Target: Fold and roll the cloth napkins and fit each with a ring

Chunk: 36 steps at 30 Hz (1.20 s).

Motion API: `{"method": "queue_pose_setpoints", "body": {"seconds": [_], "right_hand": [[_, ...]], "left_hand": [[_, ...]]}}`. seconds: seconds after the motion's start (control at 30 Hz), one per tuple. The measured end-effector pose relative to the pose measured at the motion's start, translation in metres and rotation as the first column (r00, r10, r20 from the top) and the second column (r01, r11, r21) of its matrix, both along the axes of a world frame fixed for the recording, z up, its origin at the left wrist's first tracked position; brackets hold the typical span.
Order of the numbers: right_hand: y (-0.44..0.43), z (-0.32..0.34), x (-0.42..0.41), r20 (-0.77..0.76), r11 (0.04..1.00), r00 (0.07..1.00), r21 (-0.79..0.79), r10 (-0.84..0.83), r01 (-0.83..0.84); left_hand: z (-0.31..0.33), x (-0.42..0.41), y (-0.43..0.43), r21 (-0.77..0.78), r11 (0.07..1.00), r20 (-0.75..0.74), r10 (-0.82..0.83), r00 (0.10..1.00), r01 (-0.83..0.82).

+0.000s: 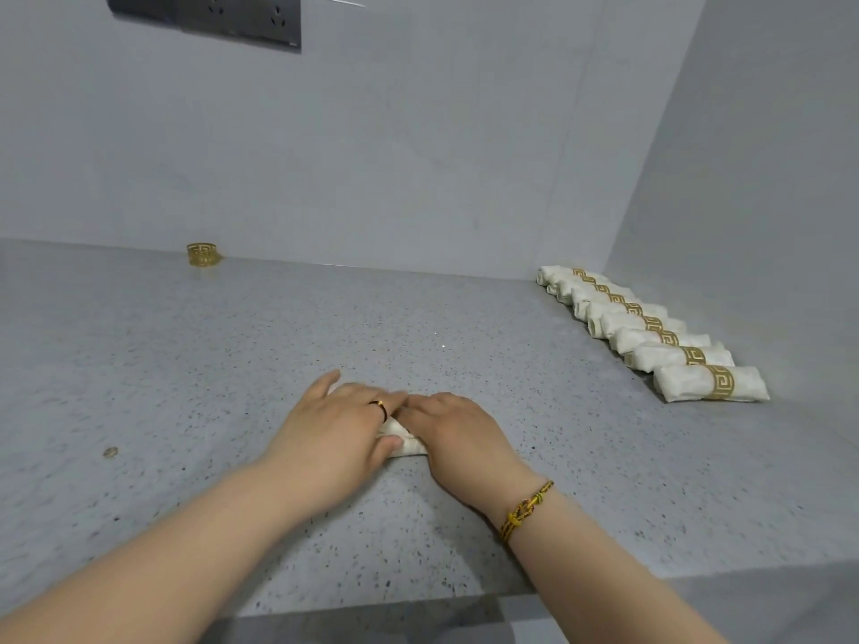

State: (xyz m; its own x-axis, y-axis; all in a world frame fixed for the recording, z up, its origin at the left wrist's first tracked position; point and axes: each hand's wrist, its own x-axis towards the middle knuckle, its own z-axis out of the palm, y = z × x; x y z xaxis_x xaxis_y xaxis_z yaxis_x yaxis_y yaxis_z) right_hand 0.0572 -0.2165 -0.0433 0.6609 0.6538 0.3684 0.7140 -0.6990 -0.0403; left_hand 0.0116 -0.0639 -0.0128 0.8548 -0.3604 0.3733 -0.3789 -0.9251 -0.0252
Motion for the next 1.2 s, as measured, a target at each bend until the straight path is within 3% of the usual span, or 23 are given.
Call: {"method": "queue_pose_setpoints", "body": {"seconds": [0.1, 0.2, 0.27, 0.33, 0.4, 0.47, 0.6, 0.67, 0.73, 0.8, 0.87, 0.93, 1.03, 1.1, 1.2], "right_hand": [[-0.001, 0.001, -0.003, -0.127, 0.995, 0.992, 0.095, -0.008, 0.02], [-0.006, 0.003, -0.006, -0.324, 0.958, 0.946, 0.273, 0.0, 0.093], [-0.009, 0.009, -0.008, -0.476, 0.889, 0.876, 0.433, 0.084, 0.15], [-0.011, 0.014, -0.011, -0.53, 0.824, 0.831, 0.54, 0.172, 0.174], [-0.012, 0.014, -0.012, -0.502, 0.812, 0.839, 0.568, 0.209, 0.138], [-0.01, 0.01, -0.012, -0.424, 0.859, 0.886, 0.508, 0.187, 0.062], [-0.005, 0.005, -0.011, -0.117, 0.947, 0.983, 0.305, 0.143, -0.101], [-0.002, 0.003, -0.01, -0.02, 0.971, 0.993, 0.216, 0.114, -0.107], [0.002, 0.003, -0.008, 0.004, 0.98, 0.995, 0.175, 0.098, -0.097], [0.002, 0.004, -0.009, -0.028, 0.986, 0.996, 0.148, 0.082, -0.077], [0.002, 0.004, -0.009, -0.053, 0.988, 0.996, 0.142, 0.068, -0.06], [0.003, 0.005, -0.009, -0.045, 0.989, 0.996, 0.129, 0.073, -0.067], [0.004, 0.008, -0.011, -0.06, 0.983, 0.996, 0.174, 0.063, -0.052], [0.002, 0.009, -0.011, -0.172, 0.964, 0.985, 0.262, 0.012, 0.034], [-0.003, 0.014, -0.012, -0.386, 0.894, 0.922, 0.42, 0.022, 0.155]], "left_hand": [[-0.006, 0.005, 0.005, -0.096, 0.995, -0.092, 0.002, 0.996, -0.011], [-0.009, 0.001, 0.014, -0.215, 0.976, -0.085, 0.0, 0.996, -0.019], [-0.013, 0.003, 0.021, -0.368, 0.93, -0.157, -0.036, 0.987, -0.025], [-0.013, 0.004, 0.03, -0.546, 0.838, -0.217, -0.129, 0.968, -0.011], [-0.016, 0.009, 0.039, -0.672, 0.74, -0.239, -0.18, 0.954, -0.029], [-0.02, 0.015, 0.043, -0.756, 0.653, -0.245, -0.209, 0.947, -0.051], [-0.023, 0.016, 0.042, -0.832, 0.547, -0.231, -0.194, 0.954, -0.09], [-0.027, 0.017, 0.046, -0.809, 0.582, -0.231, -0.183, 0.956, -0.084], [-0.027, 0.013, 0.049, -0.714, 0.699, -0.136, -0.172, 0.976, 0.024], [-0.023, 0.008, 0.048, -0.445, 0.885, -0.032, -0.167, 0.985, 0.136], [-0.025, 0.005, 0.042, -0.151, 0.976, 0.06, -0.153, 0.986, 0.16], [-0.022, 0.004, 0.035, -0.016, 0.994, 0.124, -0.107, 0.986, 0.11], [-0.022, 0.007, 0.029, 0.068, 0.993, 0.153, -0.108, 0.982, 0.098], [-0.023, 0.011, 0.026, 0.029, 0.992, 0.166, -0.128, 0.978, 0.125], [-0.01, 0.011, 0.019, -0.04, 0.995, 0.074, -0.085, 0.994, 0.088]]}}
